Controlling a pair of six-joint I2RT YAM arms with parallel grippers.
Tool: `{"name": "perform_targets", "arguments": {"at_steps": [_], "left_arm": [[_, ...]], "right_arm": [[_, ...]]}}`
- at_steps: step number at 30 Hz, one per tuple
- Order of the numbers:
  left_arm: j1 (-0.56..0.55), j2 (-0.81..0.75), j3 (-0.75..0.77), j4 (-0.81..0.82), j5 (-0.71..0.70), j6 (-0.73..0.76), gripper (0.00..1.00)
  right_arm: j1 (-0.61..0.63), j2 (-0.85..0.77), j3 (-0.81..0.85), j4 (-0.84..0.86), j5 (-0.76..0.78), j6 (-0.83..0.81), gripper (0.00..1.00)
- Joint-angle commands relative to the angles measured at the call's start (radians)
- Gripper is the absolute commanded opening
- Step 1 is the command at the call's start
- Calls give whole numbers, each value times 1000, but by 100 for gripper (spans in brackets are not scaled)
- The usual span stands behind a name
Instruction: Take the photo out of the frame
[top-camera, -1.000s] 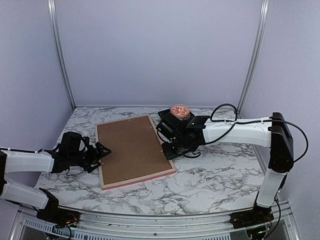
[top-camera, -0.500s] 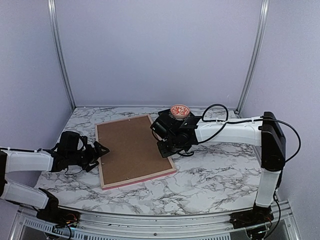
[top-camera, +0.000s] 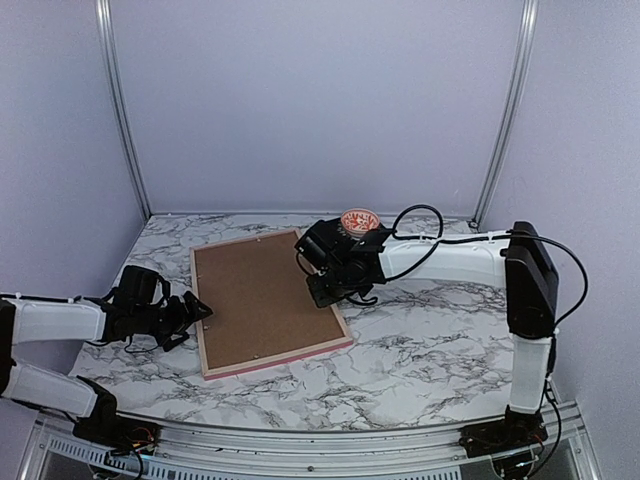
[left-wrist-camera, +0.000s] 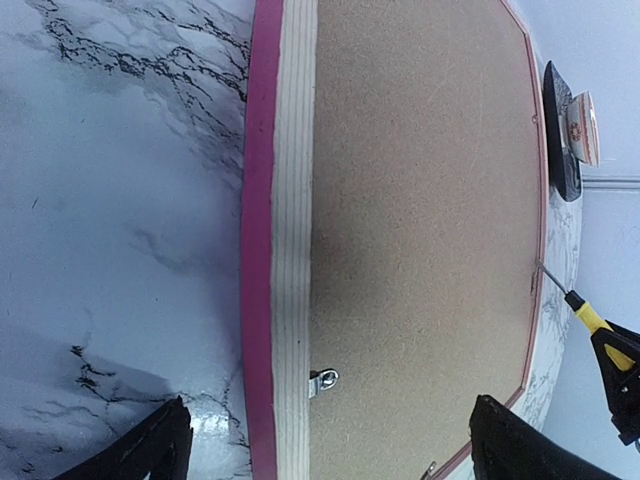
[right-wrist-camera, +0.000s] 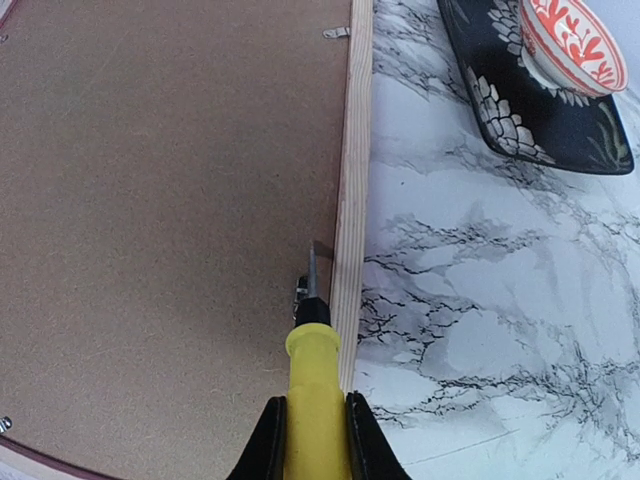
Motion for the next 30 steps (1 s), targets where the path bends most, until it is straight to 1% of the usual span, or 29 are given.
{"name": "perform_targets", "arguments": {"at_steps": [1,6,21,30], "left_arm": [[14,-5,28,-94,-8,30,99],[19,3,42,-97,5,39,99],[27,-10,85,-147,31,72,99],[35,-39,109,-185,38,88,99]], "right_arm": [[-46,34,44,21,-11,-19,0],[-79,72,89,69,-7,-53,0],[-139,296,403,97,3,-165,0],[-167,372,477,120,-6,-188,0]]}}
